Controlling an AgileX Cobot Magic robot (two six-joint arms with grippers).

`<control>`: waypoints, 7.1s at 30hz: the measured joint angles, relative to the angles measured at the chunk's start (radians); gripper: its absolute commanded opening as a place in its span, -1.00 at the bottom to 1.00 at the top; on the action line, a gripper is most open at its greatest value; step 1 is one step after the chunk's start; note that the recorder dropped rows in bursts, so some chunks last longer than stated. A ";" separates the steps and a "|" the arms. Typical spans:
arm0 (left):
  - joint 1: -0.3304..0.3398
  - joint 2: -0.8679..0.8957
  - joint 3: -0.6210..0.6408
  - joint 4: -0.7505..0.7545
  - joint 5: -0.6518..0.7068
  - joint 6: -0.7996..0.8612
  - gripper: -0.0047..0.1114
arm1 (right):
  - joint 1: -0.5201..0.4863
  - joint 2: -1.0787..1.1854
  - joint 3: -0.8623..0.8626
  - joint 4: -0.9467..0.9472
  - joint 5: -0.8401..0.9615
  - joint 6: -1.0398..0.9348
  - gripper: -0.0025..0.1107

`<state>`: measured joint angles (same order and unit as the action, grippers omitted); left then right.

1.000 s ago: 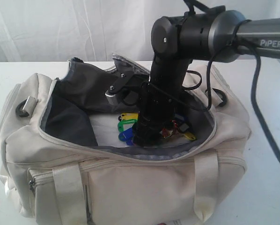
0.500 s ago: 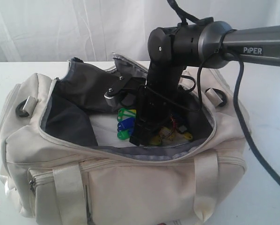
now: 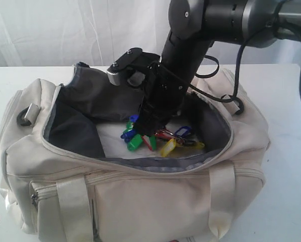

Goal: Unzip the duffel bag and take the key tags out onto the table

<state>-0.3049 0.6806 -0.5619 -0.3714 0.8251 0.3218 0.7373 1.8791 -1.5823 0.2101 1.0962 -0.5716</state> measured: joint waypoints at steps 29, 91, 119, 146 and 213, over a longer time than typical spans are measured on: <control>0.000 0.000 0.000 0.000 0.000 0.000 -0.92 | 0.000 -0.239 -0.094 0.102 -0.082 0.074 -0.96; 0.000 0.000 0.000 0.000 0.000 0.002 -0.92 | 0.000 -0.271 0.660 -0.447 -0.511 0.684 -0.96; 0.000 0.000 0.000 -0.002 0.000 0.002 -0.92 | 0.000 -0.401 0.613 -0.471 -0.203 0.665 -0.96; 0.000 0.000 0.000 -0.002 0.000 0.002 -0.92 | 0.000 -0.386 0.696 -0.707 -0.282 0.820 -0.07; 0.000 -0.013 -0.106 -0.004 -0.231 -0.005 -0.92 | 0.000 -0.992 0.697 -0.210 -0.574 0.498 -0.96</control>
<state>-0.3049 0.6679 -0.6677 -0.3750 0.5937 0.3165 0.7373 0.8870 -0.8848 0.0000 0.5218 -0.0732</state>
